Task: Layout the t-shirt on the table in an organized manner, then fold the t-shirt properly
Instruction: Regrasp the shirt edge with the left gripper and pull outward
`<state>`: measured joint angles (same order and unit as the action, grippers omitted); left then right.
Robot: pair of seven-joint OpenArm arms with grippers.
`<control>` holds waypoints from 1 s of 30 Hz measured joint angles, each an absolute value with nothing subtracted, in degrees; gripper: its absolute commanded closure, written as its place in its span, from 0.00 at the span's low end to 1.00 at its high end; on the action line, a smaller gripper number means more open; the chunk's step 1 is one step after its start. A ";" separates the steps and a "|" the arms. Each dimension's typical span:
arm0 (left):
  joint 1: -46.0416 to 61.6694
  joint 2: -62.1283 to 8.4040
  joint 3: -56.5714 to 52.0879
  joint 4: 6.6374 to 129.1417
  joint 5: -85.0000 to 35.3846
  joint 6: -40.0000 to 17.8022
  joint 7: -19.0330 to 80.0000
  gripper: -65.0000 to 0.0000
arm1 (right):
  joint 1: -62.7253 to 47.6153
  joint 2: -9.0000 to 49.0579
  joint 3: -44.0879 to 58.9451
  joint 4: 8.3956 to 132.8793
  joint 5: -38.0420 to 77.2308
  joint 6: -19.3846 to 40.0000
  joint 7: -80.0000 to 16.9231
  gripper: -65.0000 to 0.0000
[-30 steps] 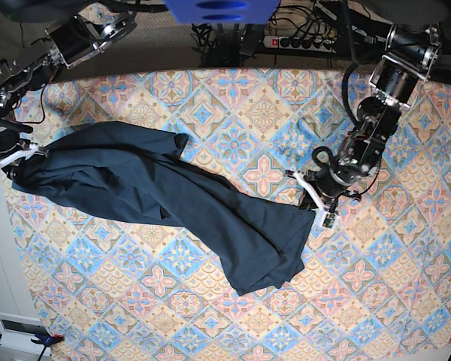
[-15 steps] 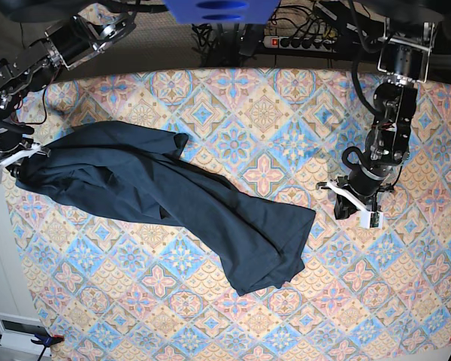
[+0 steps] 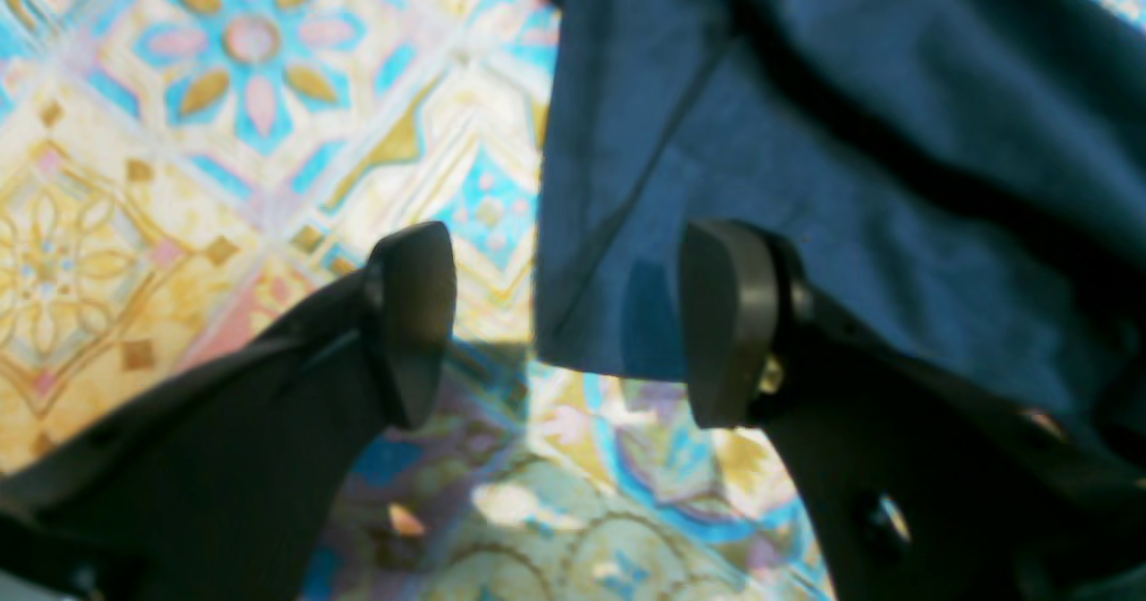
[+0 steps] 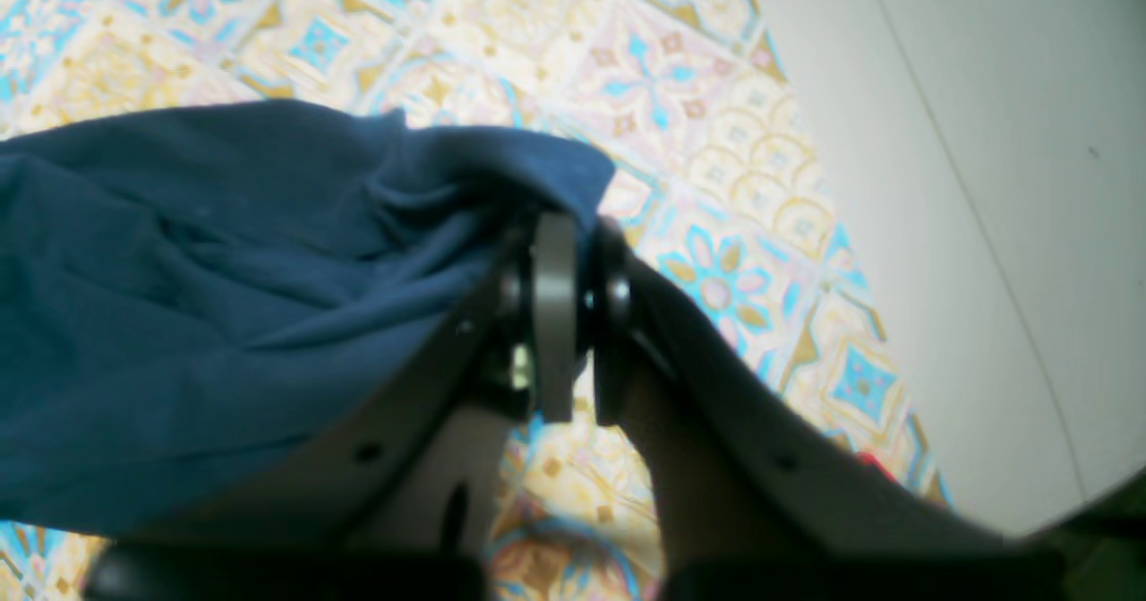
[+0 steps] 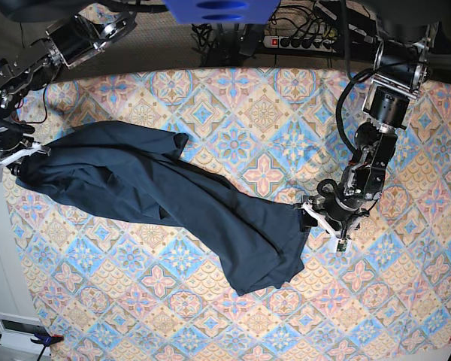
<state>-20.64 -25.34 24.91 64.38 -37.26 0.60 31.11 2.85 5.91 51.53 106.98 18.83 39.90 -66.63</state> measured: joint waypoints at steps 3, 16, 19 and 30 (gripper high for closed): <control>-21.50 -24.23 24.95 63.51 -37.19 0.49 31.05 0.42 | 2.85 5.89 51.48 106.98 18.83 40.03 -66.65 1.00; -22.94 -24.18 33.67 61.06 -37.63 -0.01 31.03 0.83 | 2.83 5.91 51.48 107.00 18.83 40.03 -66.67 1.00; -22.50 -24.84 33.45 62.87 -37.58 -2.42 31.07 0.97 | 2.87 5.89 51.48 106.98 18.85 40.03 -66.65 1.00; -7.57 -28.40 13.61 82.26 -37.56 -2.79 31.05 1.00 | 3.11 5.91 51.48 106.91 18.87 40.03 -66.65 1.00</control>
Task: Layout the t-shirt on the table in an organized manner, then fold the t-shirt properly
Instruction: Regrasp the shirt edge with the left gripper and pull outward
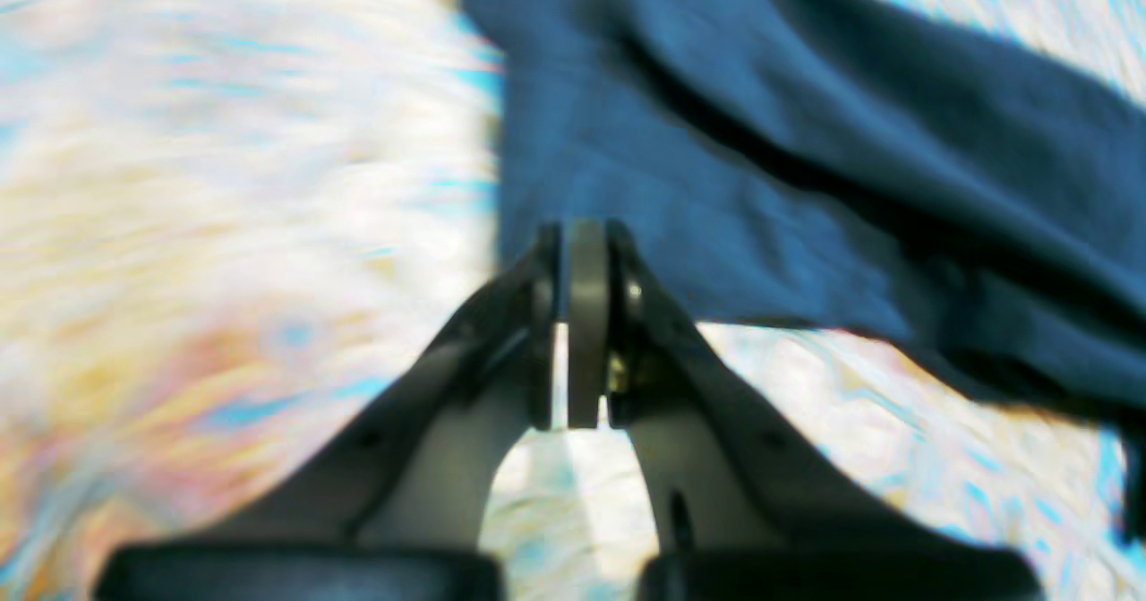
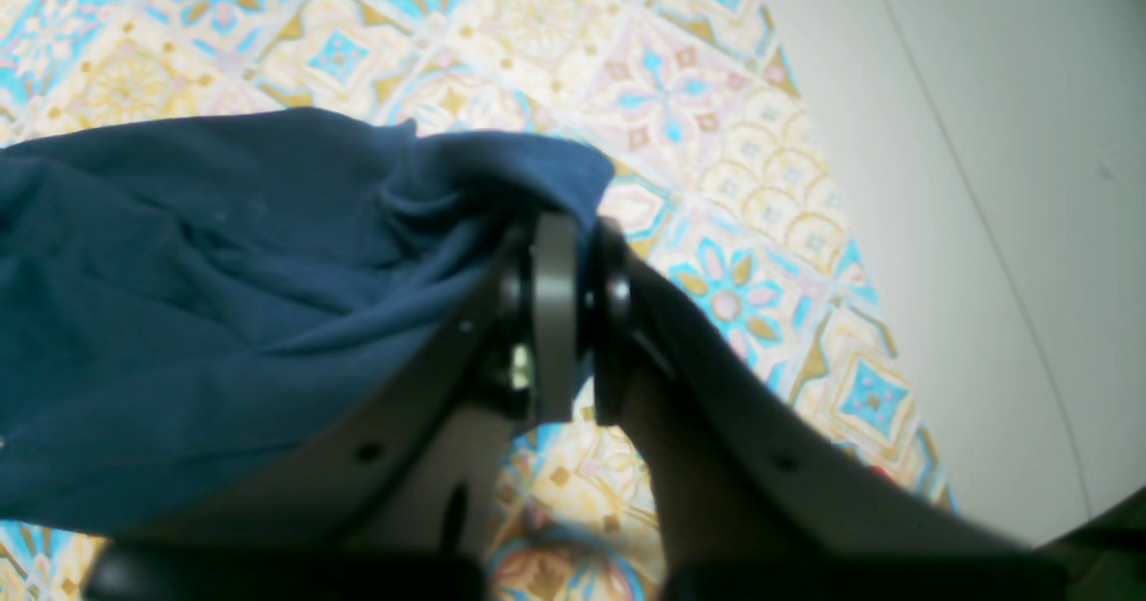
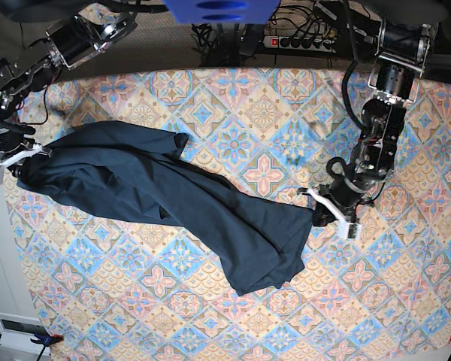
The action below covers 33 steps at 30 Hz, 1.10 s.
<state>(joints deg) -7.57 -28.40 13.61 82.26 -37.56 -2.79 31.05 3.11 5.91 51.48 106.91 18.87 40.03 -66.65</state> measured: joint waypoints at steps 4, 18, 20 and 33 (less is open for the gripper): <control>-6.96 -28.23 12.14 81.84 -36.95 -2.50 31.31 1.00 | 3.01 5.93 51.48 106.91 18.68 39.88 -66.65 1.00; -18.11 -21.87 20.27 64.36 -28.42 -2.74 31.44 0.48 | 2.81 5.91 51.44 106.91 18.65 40.01 -66.67 1.00; -18.20 -21.87 20.10 64.36 -27.51 -2.81 31.20 0.50 | 2.70 5.89 51.44 107.02 18.87 40.03 -66.65 1.00; -19.05 -19.35 22.48 60.55 -25.71 -7.88 30.39 0.78 | 2.70 5.89 51.44 107.09 18.81 39.86 -66.67 1.00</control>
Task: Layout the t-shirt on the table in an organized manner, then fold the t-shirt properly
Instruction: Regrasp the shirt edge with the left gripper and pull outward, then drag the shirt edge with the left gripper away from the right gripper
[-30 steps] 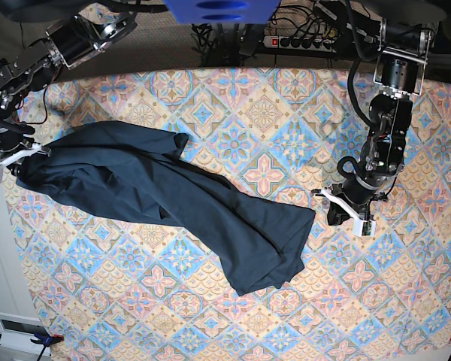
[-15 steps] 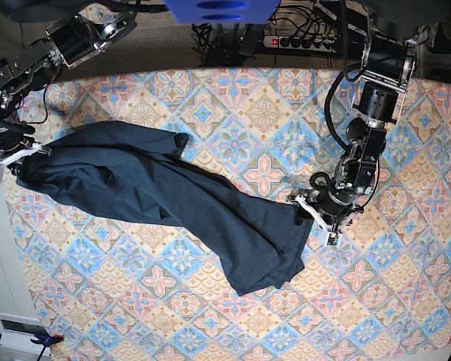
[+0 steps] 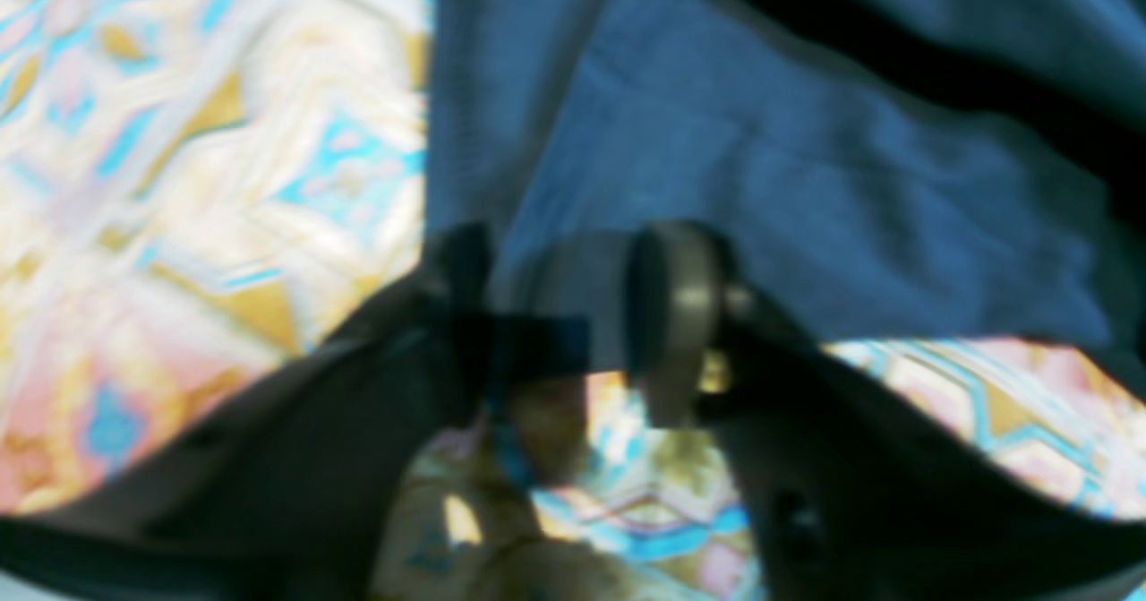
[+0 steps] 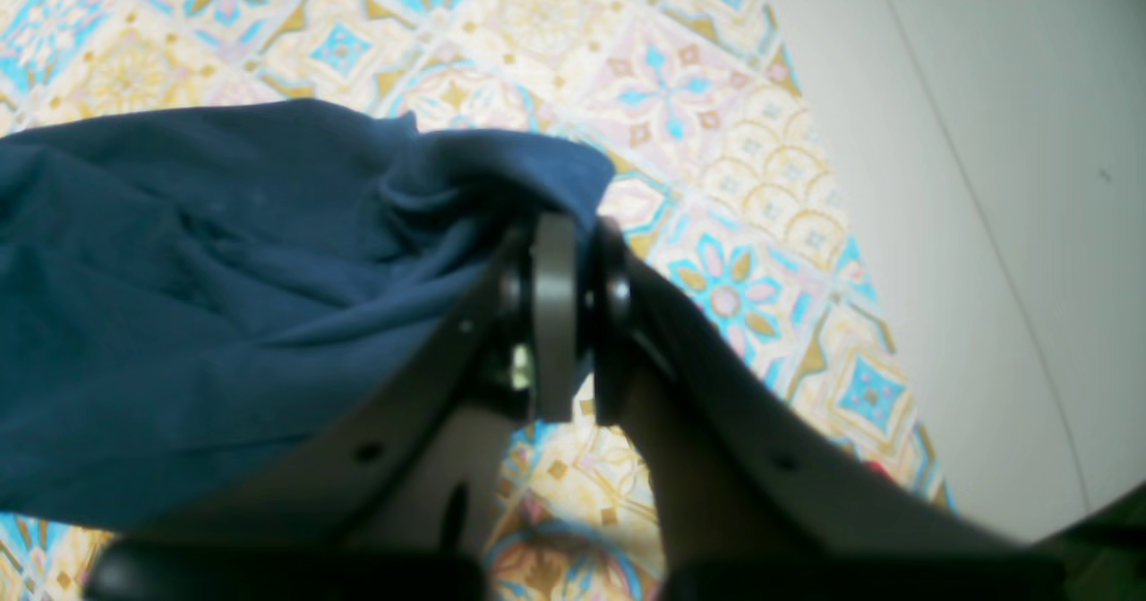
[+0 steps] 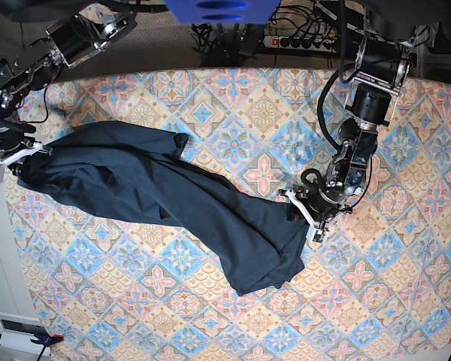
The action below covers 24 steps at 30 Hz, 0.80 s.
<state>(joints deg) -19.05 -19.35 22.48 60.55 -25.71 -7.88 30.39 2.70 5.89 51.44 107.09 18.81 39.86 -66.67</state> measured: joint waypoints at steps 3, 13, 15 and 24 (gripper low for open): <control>-18.90 -18.92 22.48 60.58 -26.11 -9.21 30.59 1.00 | 2.68 5.89 51.44 107.11 18.92 39.90 -66.65 1.00; -12.51 -21.85 17.93 74.87 -26.94 -10.04 30.87 1.00 | 2.68 5.91 51.44 107.11 18.85 40.03 -66.65 1.00; -9.52 -22.28 13.98 78.52 -26.55 -9.37 31.14 1.00 | 2.63 5.91 51.46 107.11 18.85 40.03 -66.67 1.00; 7.99 -29.26 1.02 99.70 -26.50 -9.47 31.99 1.00 | 2.94 6.07 51.51 106.94 18.63 39.88 -66.65 1.00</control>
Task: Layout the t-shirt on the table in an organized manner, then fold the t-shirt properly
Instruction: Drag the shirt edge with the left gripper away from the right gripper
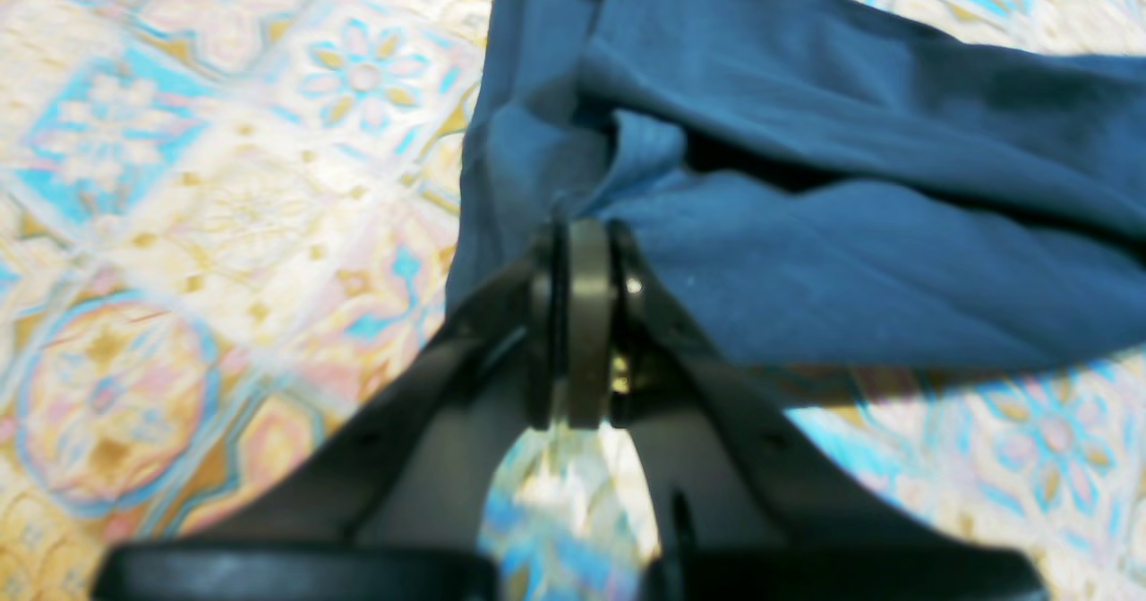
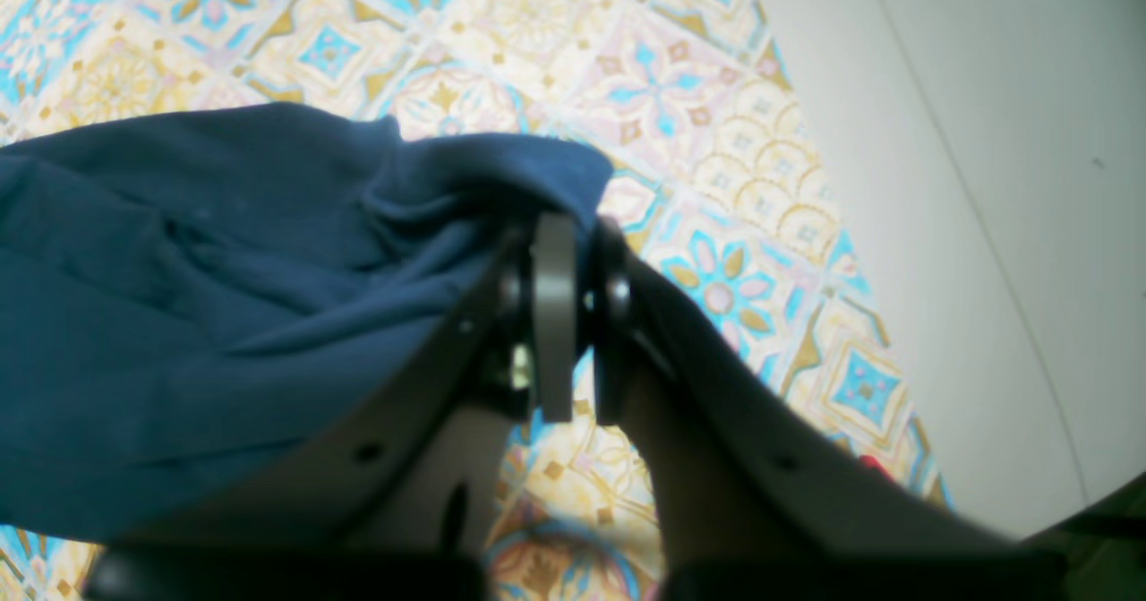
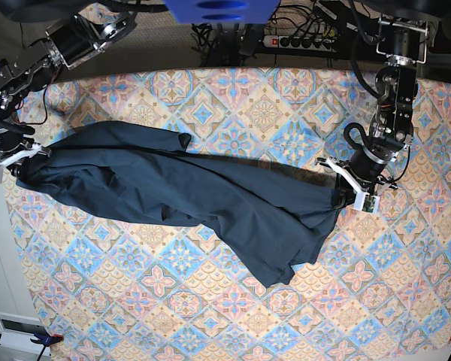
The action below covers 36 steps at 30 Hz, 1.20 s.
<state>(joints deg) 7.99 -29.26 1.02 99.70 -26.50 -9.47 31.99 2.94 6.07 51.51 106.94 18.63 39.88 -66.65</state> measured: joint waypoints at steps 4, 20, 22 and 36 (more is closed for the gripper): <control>15.81 -30.30 -6.50 109.27 -27.24 -9.72 31.73 1.00 | 3.05 6.04 51.42 106.91 18.65 39.90 -66.67 1.00; 42.70 -35.86 -35.99 118.83 -57.08 -9.87 32.14 1.00 | 3.03 5.93 51.40 106.87 19.29 40.27 -66.65 1.00; 44.66 -35.90 -38.59 118.89 -58.43 -11.79 31.81 1.00 | 3.05 6.02 51.40 106.87 18.33 40.21 -66.70 1.00; 38.61 -37.19 -37.58 115.55 -54.57 -15.49 35.70 0.81 | 3.27 6.04 51.44 106.87 18.65 40.10 -66.59 1.00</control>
<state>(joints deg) 38.61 -37.19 -37.58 115.55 -54.57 -15.49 35.70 3.27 6.04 51.44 106.87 18.65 40.10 -66.59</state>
